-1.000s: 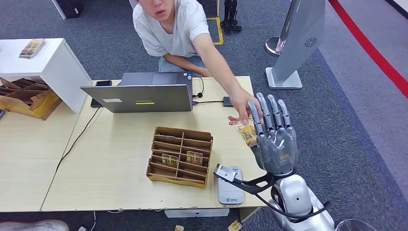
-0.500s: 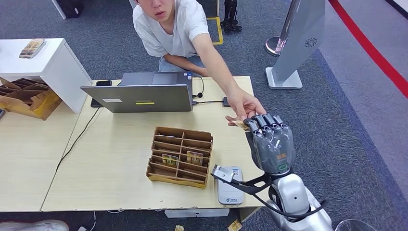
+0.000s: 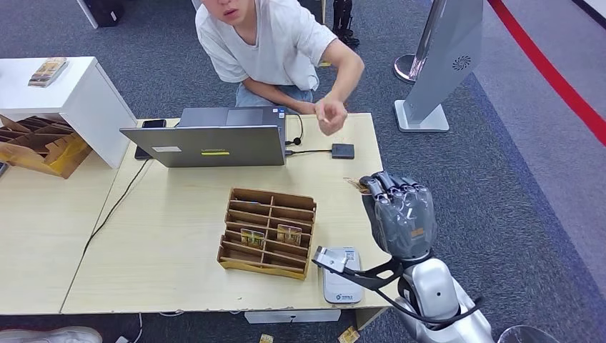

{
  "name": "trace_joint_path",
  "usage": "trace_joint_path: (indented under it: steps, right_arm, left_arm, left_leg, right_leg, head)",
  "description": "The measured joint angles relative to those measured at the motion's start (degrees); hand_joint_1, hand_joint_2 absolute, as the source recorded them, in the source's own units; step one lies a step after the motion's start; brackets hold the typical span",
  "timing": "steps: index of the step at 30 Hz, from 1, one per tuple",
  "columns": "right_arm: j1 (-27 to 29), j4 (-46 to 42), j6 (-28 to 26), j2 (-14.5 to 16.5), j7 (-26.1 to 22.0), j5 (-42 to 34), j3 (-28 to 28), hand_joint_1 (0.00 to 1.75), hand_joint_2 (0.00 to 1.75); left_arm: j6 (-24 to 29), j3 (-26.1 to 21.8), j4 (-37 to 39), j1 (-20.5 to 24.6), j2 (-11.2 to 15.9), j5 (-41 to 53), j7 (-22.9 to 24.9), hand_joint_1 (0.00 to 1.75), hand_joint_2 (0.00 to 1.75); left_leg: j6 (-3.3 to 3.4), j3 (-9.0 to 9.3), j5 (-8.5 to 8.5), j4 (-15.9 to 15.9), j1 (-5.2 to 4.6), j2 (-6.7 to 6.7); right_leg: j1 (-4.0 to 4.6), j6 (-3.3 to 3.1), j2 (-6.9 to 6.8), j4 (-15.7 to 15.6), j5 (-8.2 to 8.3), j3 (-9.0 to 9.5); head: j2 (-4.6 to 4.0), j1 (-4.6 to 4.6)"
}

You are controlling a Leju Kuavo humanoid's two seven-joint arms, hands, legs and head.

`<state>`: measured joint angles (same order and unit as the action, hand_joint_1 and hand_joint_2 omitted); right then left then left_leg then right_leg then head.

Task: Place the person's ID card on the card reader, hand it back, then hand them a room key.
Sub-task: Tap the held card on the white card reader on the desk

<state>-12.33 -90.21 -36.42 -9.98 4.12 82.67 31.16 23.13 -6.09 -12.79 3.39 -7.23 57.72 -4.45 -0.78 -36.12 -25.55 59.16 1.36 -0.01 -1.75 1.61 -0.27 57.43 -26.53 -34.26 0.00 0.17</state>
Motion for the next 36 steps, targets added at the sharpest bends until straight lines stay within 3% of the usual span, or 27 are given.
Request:
trace_joint_path:
  steps: [11, 18, 26, 36]
  right_arm:
    - [1.64, -3.95, 6.81, 0.22, -4.40, -16.59, 1.89, 1.75, 1.75]
    - [5.40, -7.18, 17.20, 0.96, -6.52, -34.12, 2.90, 1.75, 1.75]
    - [6.84, -8.57, 19.54, 1.30, -6.80, -37.00, 3.02, 1.75, 1.75]
    - [10.22, -6.57, 33.81, 1.32, -5.50, -54.69, 3.02, 1.75, 1.75]
  left_arm:
    - [0.64, -1.34, 0.00, -0.32, -0.08, -1.03, -0.47, 0.00, 0.00]
    - [1.19, -2.80, 0.00, -0.79, -0.30, -1.87, -0.96, 0.00, 0.00]
    - [1.22, -3.74, 0.00, -1.10, -0.33, -1.92, -1.17, 0.00, 0.00]
    - [0.95, -4.14, 0.00, -1.09, -0.29, -1.08, -1.17, 0.00, 0.00]
  left_leg:
    - [0.00, 0.00, 0.00, -0.01, 0.00, -0.01]
    - [0.00, -0.01, -0.01, -0.01, 0.00, -0.01]
    - [0.00, 0.00, -0.01, -0.01, 0.00, 0.00]
    - [-0.04, 0.00, -0.04, -0.01, 0.00, -0.02]
  right_leg:
    - [0.00, 0.01, 0.00, 0.00, -0.01, 0.00]
    - [0.00, 0.04, -0.01, 0.00, -0.05, 0.00]
    - [0.00, 0.04, -0.01, 0.00, -0.05, 0.00]
    - [0.00, 0.04, -0.02, 0.00, -0.10, 0.01]
  head:
    - [0.00, 0.00]
    - [0.00, 0.00]
    - [0.00, 0.00]
    - [0.00, 0.00]
